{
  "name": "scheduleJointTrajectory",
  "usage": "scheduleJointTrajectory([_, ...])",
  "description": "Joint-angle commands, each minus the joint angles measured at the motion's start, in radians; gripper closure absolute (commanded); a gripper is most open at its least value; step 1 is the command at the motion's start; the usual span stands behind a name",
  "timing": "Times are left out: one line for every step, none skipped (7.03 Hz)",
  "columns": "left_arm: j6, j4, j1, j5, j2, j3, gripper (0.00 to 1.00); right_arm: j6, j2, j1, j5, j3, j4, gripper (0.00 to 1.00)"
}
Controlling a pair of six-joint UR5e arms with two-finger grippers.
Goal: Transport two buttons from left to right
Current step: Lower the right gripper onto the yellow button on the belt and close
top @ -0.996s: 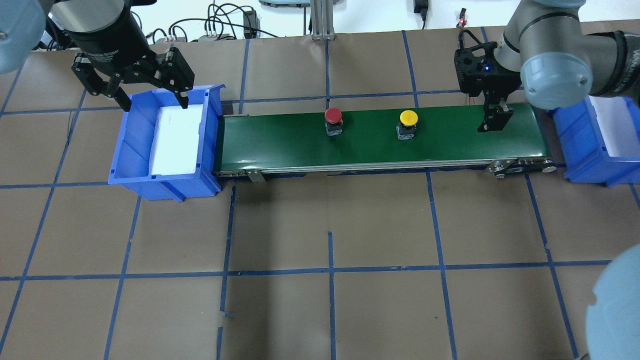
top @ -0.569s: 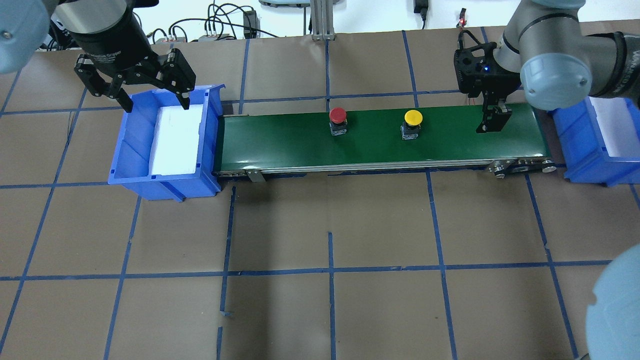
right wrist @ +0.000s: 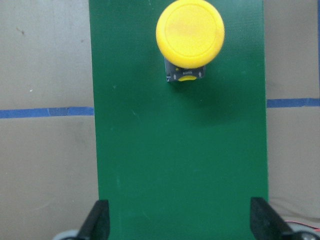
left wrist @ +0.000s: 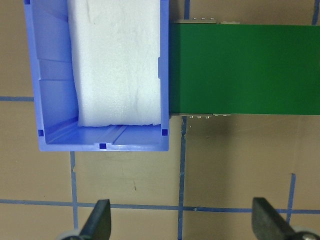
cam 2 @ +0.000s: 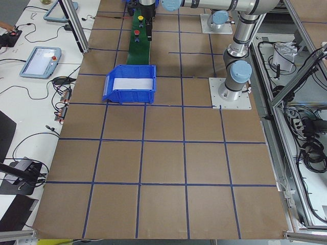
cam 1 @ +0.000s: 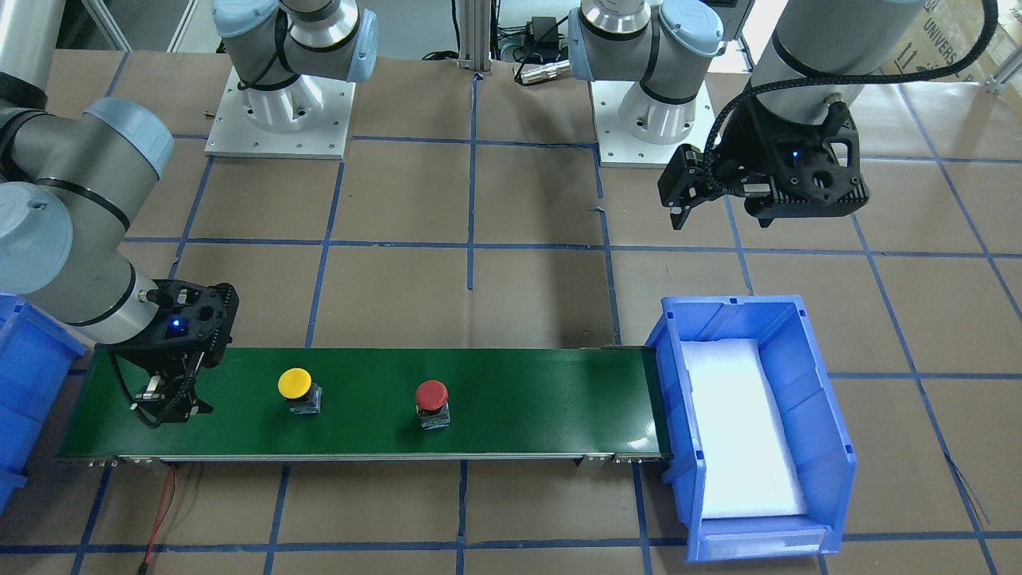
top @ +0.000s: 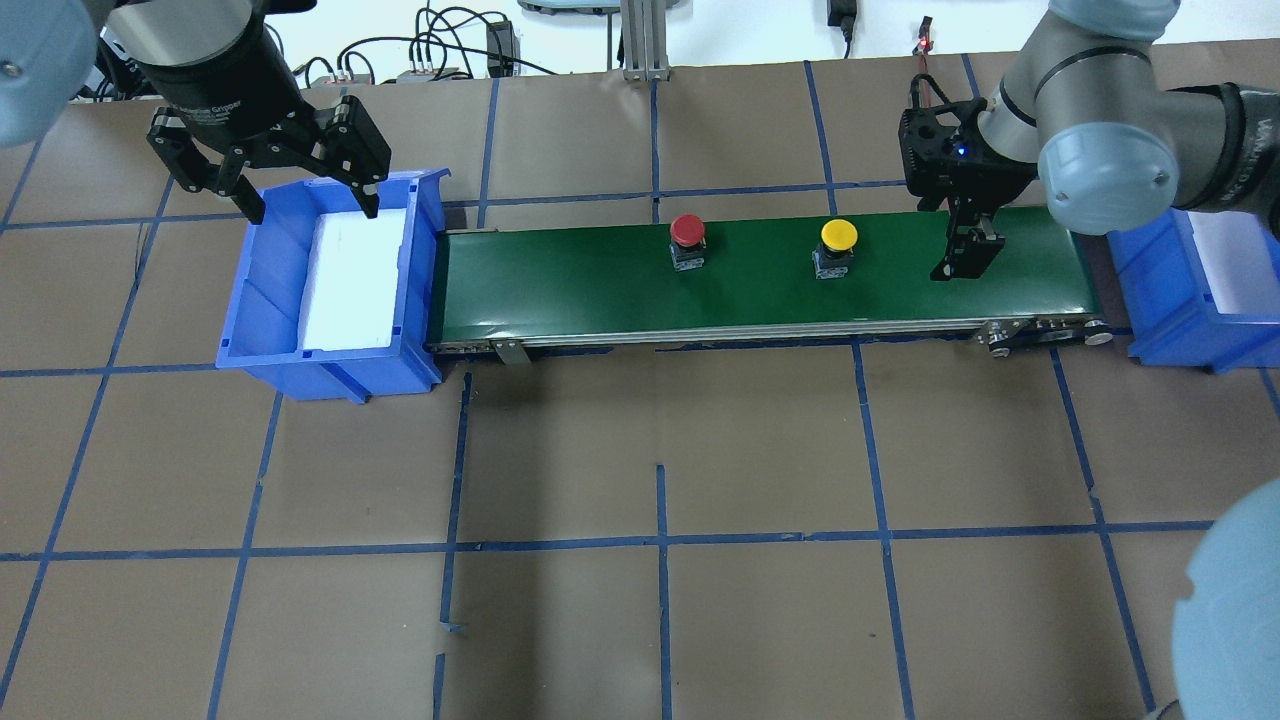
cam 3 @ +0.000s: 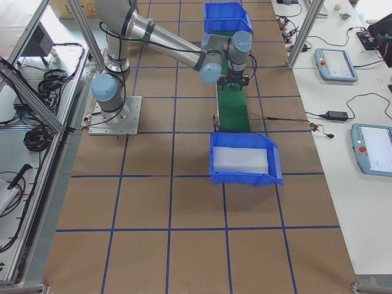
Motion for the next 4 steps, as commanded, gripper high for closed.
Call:
scheduleJointTrajectory([0.000,0.000,0.000,0.000,-0.003,0.000,0.00,0.033,-0.003,-0.004,0.006,0.030,0.000,0.00])
scheduleJointTrajectory([0.000,0.000,0.000,0.002,0.001,-0.001,0.00,0.034,-0.005,0.002,0.006,0.031,0.000,0.00])
scheduleJointTrajectory([0.003,0.000,0.001,0.008,0.003,-0.001,0.00,0.034,-0.005,0.002,0.006,0.033,0.000,0.00])
scheduleJointTrajectory([0.002,0.000,0.000,0.011,-0.003,-0.001,0.00,0.033,-0.005,0.003,0.005,0.031,0.000,0.00])
